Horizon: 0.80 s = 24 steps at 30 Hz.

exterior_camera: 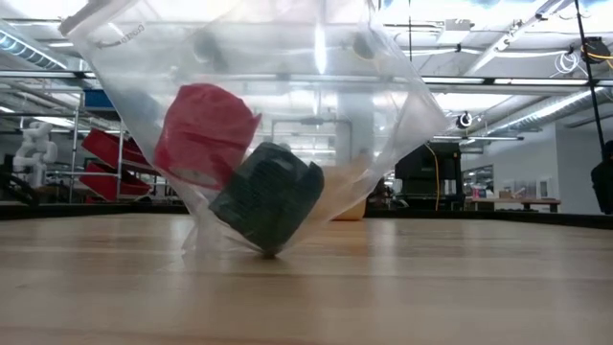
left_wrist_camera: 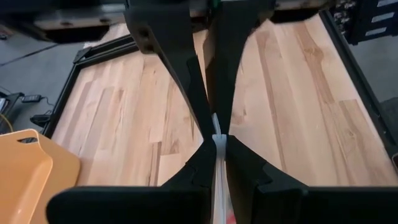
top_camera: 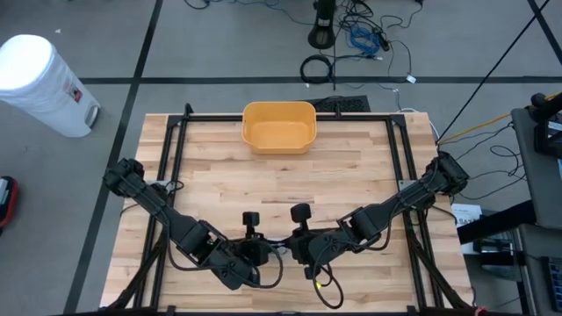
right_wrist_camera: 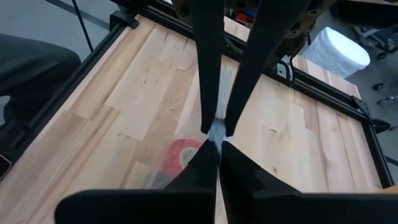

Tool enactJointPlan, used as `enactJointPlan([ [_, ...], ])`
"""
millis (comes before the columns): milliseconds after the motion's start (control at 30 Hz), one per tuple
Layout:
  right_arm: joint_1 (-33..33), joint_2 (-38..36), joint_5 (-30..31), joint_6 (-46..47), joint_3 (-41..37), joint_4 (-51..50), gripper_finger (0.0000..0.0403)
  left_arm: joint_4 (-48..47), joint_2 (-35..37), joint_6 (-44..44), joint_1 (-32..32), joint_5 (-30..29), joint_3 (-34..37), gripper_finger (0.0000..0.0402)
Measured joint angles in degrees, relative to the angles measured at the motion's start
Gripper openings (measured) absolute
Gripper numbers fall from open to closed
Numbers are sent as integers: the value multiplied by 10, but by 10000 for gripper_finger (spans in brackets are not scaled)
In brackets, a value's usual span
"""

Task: Roll bandage
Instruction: Close the transparent zip bag

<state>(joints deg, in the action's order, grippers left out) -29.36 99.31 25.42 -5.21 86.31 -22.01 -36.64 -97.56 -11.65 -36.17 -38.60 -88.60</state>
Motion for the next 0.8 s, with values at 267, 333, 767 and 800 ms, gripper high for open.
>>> enactJointPlan([
  [267, -10, 0, 2, -2, 5, -3, 1, -8, -1, 0, -11, -19, 0, 29],
  [333, -13, 0, 5, -2, 9, -5, 1, -7, -1, 0, -11, -21, 0, 29],
  [767, -18, 2, 1, 8, 12, -14, 23, -4, -1, 5, -11, -21, 0, 29],
  [800, -18, 2, 0, 11, 12, -14, 30, -4, -1, 5, -11, -21, 0, 29],
])
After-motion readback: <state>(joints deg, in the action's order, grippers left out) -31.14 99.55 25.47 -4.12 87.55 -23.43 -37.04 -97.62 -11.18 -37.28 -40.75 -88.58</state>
